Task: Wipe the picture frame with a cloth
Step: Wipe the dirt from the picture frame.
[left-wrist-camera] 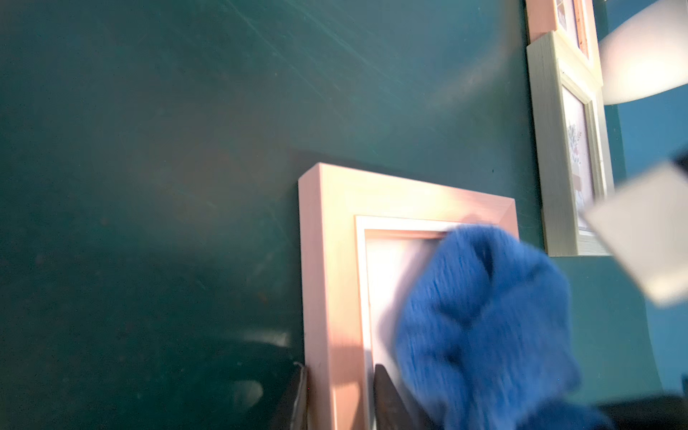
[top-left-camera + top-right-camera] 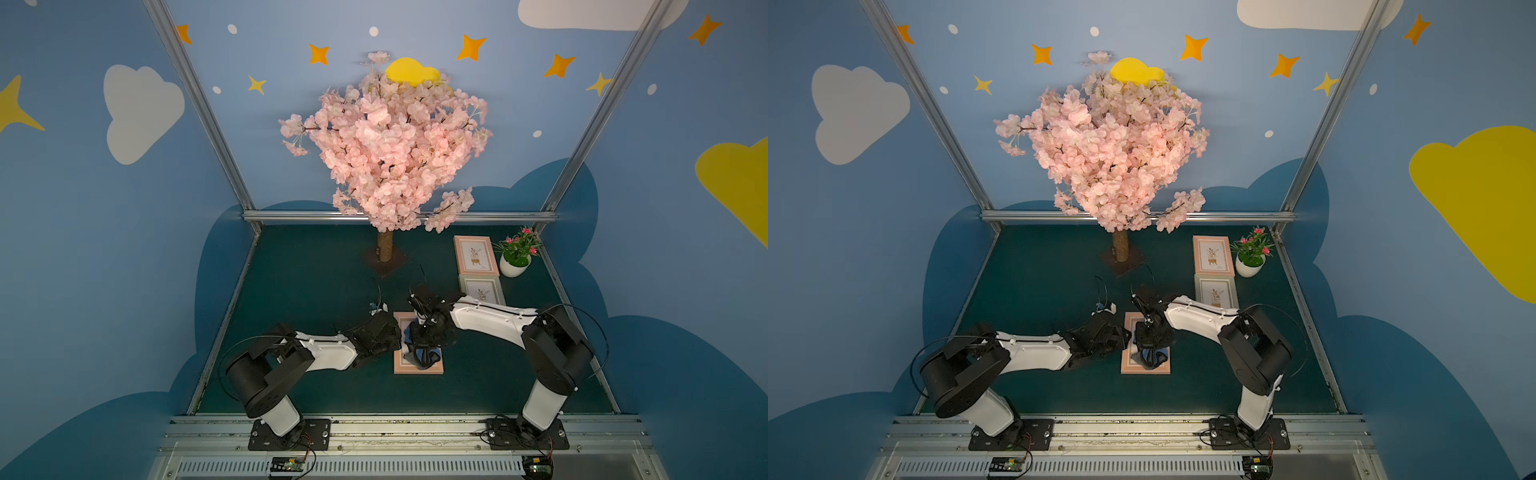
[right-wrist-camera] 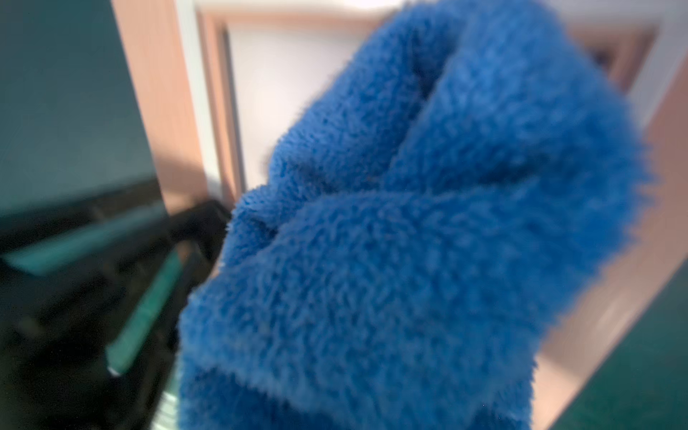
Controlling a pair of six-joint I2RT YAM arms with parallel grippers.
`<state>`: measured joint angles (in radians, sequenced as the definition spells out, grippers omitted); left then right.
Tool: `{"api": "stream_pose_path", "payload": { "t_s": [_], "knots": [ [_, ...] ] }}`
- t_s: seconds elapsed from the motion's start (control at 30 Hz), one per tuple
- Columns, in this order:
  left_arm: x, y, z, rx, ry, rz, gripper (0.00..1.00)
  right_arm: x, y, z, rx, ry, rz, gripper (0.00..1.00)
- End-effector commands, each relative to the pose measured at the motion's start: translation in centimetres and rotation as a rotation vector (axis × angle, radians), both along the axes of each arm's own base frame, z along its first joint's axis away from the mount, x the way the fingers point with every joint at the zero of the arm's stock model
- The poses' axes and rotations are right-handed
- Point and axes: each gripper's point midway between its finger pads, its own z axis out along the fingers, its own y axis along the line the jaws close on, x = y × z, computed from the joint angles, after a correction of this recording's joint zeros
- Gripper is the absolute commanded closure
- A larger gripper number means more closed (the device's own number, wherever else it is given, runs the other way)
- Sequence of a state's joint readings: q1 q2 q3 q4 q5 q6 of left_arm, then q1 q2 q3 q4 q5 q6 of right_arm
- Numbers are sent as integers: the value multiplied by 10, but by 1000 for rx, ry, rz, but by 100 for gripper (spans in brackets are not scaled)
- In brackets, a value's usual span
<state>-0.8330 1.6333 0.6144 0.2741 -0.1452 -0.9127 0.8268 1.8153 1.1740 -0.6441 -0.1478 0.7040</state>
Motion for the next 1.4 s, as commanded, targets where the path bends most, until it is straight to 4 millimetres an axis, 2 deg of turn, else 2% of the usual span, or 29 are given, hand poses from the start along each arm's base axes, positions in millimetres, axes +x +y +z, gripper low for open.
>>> {"api": "stream_pose_path", "payload": {
  "t_s": [0.0,0.1,0.2,0.4,0.47,0.57,0.8,0.87,0.97,1.1,1.2,1.27,1.37],
  "knots": [
    [-50,47,-65,223,236,-26,71,26,10,1,-10,-26,10,100],
    [-50,49,-65,223,236,-19,71,35,17,3,-15,-34,21,100],
    [-50,49,-64,225,233,-19,71,28,13,3,-16,-26,21,100],
    [-49,47,-66,221,235,-22,71,10,-34,-2,-83,-22,-35,100],
    [-49,46,-67,220,236,-25,71,6,-40,-3,-85,-17,-45,100],
    [-49,45,-67,219,237,-29,71,5,-29,-4,-44,-4,-42,100],
    [-50,47,-67,223,240,-25,71,40,12,9,6,-49,-5,100],
    [-51,48,-67,223,240,-22,71,47,17,12,-2,-59,9,100],
    [-50,49,-67,224,240,-18,71,54,8,11,-41,-73,6,100],
    [-50,49,-66,223,238,-16,71,56,-31,7,-107,-75,-52,100],
    [-50,48,-68,221,240,-16,71,54,-50,9,-144,-92,-73,100],
    [-50,48,-68,218,240,-15,71,53,-47,9,-145,-91,-68,100],
    [-50,48,-68,220,241,-18,71,52,-20,8,-104,-81,-38,100]
  ]
}}
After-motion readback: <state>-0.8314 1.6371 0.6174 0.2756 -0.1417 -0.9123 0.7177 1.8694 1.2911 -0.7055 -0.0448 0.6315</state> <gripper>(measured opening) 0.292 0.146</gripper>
